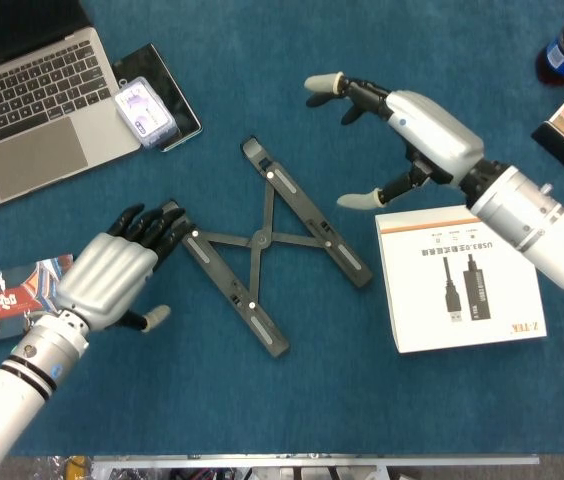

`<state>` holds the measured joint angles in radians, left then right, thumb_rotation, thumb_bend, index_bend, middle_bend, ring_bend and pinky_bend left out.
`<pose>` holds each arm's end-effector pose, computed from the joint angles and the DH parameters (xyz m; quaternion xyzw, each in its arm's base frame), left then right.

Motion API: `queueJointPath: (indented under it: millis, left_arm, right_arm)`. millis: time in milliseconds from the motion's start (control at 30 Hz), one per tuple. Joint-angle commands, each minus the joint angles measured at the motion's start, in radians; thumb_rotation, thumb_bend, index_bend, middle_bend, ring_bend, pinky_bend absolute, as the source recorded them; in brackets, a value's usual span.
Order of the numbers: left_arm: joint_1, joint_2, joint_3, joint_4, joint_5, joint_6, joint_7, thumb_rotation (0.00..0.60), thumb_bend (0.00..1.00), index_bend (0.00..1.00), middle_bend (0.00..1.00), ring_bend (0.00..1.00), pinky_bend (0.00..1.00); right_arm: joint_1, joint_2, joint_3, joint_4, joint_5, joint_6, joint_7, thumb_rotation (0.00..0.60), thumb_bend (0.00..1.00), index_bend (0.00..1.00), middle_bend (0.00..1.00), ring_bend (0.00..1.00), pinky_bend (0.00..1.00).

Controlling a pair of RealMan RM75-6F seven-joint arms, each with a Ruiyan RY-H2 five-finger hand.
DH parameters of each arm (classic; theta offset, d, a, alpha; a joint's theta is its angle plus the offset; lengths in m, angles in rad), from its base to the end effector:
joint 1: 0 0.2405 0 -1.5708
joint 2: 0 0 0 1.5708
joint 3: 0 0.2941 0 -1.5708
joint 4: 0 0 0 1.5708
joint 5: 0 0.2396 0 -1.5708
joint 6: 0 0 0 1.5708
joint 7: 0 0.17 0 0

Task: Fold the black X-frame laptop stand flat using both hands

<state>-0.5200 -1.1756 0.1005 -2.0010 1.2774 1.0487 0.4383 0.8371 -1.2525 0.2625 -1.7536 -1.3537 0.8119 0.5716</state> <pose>-0.2127 0.2474 0.0164 -0.7910 -0.4063 -0.2819 0.3603 -0.0729 -0.3924 0.0241 0.6494 -0.5567 0.5042 0.1195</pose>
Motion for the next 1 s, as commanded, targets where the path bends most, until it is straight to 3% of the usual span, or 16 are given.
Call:
queueJointPath:
  millis: [33,267,533,800,1000]
  left_arm:
    - [0.01,-0.016,-0.001,0.066,0.066,0.027,0.005,0.6,0.26,0.01,0.0,0.0,0.0]
    - [0.017,-0.054,0.003,0.2,0.165,0.039,-0.048,0.6,0.26,0.01,0.0,0.0,0.0]
    - [0.008,-0.101,0.003,0.297,0.195,-0.001,-0.073,0.6,0.26,0.0,0.0,0.0,0.0]
    - [-0.019,-0.137,-0.027,0.323,0.155,-0.058,-0.053,0.6,0.26,0.0,0.0,0.0,0.0]
    - [-0.035,-0.159,-0.044,0.347,0.126,-0.086,-0.037,0.6,0.26,0.0,0.0,0.0,0.0]
  right_arm:
    - [-0.001,-0.004,-0.025,0.009,-0.019,0.002,-0.06,0.6,0.06,0.14,0.23,0.14,0.29]
    - [-0.007,-0.043,-0.089,0.051,-0.09,0.035,-0.237,0.6,0.04,0.14,0.22,0.14,0.29]
    - [-0.013,-0.148,-0.166,0.158,-0.199,0.088,-0.412,0.6,0.0,0.14,0.18,0.1,0.26]
    - [-0.023,-0.23,-0.216,0.255,-0.306,0.166,-0.45,0.6,0.0,0.13,0.12,0.04,0.22]
    - [-0.021,-0.262,-0.254,0.351,-0.387,0.211,-0.488,0.6,0.0,0.03,0.06,0.0,0.17]
